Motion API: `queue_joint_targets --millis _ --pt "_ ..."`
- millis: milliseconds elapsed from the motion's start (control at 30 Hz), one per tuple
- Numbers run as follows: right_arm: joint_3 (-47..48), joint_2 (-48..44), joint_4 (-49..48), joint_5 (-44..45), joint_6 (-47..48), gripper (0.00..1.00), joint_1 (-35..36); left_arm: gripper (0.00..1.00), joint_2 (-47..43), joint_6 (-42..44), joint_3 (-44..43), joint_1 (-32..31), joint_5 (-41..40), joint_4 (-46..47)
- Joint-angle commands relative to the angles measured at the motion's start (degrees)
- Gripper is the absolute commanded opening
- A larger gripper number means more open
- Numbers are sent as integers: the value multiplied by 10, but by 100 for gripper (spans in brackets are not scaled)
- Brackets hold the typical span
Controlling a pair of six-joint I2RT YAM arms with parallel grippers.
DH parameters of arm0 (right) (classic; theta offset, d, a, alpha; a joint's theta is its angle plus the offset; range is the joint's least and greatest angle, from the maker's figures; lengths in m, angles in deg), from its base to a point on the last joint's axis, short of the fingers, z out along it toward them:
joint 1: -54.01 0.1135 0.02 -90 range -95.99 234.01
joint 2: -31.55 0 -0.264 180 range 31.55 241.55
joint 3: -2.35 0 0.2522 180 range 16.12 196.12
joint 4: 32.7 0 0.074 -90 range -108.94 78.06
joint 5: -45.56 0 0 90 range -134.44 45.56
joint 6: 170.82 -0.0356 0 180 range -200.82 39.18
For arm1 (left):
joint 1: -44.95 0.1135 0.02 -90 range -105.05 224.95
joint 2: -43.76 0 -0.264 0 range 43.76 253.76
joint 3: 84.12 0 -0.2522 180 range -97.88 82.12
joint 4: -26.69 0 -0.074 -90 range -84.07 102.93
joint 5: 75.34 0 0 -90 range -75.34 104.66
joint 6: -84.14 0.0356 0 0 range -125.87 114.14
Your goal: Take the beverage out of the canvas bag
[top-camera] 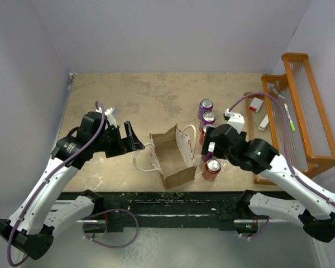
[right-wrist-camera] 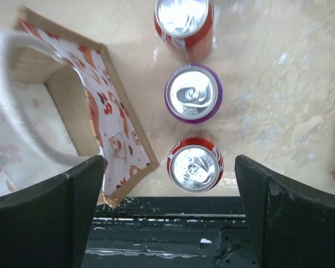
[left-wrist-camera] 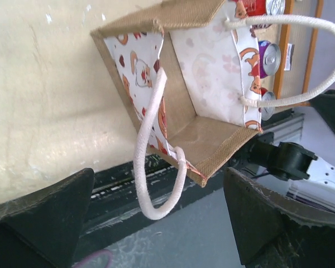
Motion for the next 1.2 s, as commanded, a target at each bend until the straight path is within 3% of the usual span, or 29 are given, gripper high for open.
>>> queue_joint_targets --millis 0,200,367,633,933,1167 --pt "97 -6 52 88 66 100 2 99 7 76 -77 1 -64 -24" --pt "233 0 43 138 161 100 2 99 54 140 -204 1 -122 -41" --pt "322 -15 20 147 186 100 2 99 64 174 -303 1 -162 -24" --pt "357 -51 -32 135 210 100 2 99 68 245 -418 1 -231 -21" --pt "446 0 18 160 214 100 2 99 77 294 -470 0 -260 -18" --pt "479 29 23 158 221 100 2 99 64 293 -461 0 -273 -16"
